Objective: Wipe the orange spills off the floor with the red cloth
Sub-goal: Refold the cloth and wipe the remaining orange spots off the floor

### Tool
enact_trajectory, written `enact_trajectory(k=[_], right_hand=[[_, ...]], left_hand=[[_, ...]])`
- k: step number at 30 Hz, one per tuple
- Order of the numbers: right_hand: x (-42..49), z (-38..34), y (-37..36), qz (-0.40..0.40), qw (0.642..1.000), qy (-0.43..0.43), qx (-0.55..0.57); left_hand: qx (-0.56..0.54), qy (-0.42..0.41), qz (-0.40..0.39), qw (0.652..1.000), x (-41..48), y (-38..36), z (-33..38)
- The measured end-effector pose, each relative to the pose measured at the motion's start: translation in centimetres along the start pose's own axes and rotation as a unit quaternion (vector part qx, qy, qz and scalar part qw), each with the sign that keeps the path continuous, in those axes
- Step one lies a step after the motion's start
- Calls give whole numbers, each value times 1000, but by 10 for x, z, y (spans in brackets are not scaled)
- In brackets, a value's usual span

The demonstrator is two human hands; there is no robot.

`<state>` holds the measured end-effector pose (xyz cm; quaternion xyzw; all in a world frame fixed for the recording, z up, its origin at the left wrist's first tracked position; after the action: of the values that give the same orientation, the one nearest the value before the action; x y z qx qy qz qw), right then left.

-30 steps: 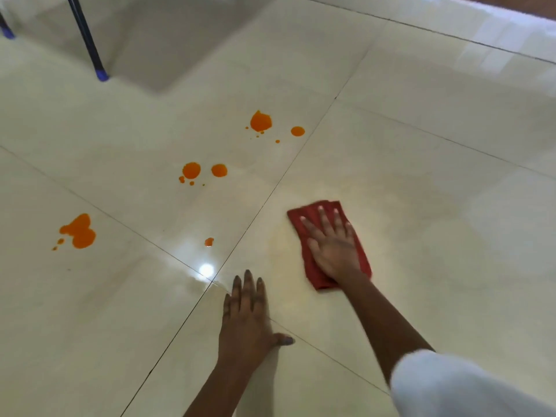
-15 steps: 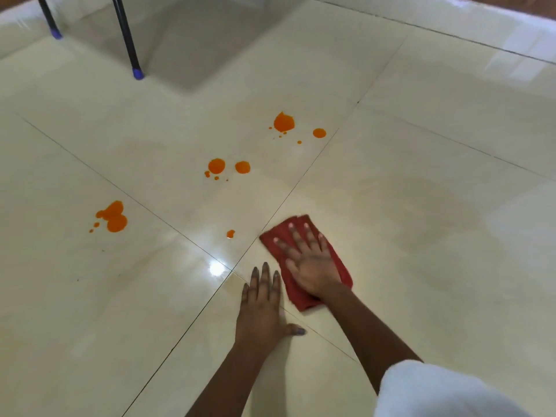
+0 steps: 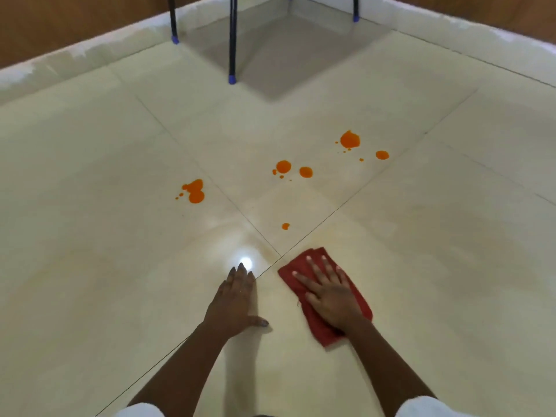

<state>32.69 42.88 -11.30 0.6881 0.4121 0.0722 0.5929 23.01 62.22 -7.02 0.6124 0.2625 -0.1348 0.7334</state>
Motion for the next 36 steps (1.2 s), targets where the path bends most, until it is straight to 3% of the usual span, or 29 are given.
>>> enact_trajectory(k=[2,5,9,11,16,19,22,27,29,31,33,36], right_hand=[[6,6,5,-6,997,-75,24],[27,-25,14,-1,986,-156,57],[69,-57,22,-57,998,-3,-24],[97,-43,35,-58,998,-18,-23],[94,-45,39,-21,981,-190,46],[94,-81,32,-73,988,-136,27],[127,-79,44,-86,994,-72,-3],[111,-30,46,-21,969,-237,61],[100,-52,34,-27,975,-216,48],[109,-75,28,-28,988,-145,38],[131,-78,37,-30,996,-85,22],[142,-53,45,-1,990,-120,78]], left_hand=[[-5,-16,33,999,6,7,-8],[-18,-7,-20,1000,21,1,-19],[-29,9,-28,999,40,-4,-27],[-13,7,-23,1000,44,-7,-32],[-44,-9,36,998,45,-8,-37],[-44,-11,-39,998,44,-10,-35],[-18,-9,-35,999,45,-11,-38],[-32,-40,20,998,47,-11,-47],[-15,-45,14,999,45,-10,-45],[-17,-28,-17,999,46,-11,-42],[-21,-17,2,1000,52,1,-42],[-17,-29,18,999,60,5,-45]])
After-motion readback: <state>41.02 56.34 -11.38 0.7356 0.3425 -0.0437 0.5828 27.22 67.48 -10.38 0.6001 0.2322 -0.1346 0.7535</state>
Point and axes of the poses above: each hand's wrist, its own x-axis towards the middle knuckle, its own y-axis out of the back of the hand, z = x × y, the point moved 3 cm from there along x, towards the middle knuckle, and after that the axes turned 7 degrees about -z, right-handed, at the moved point
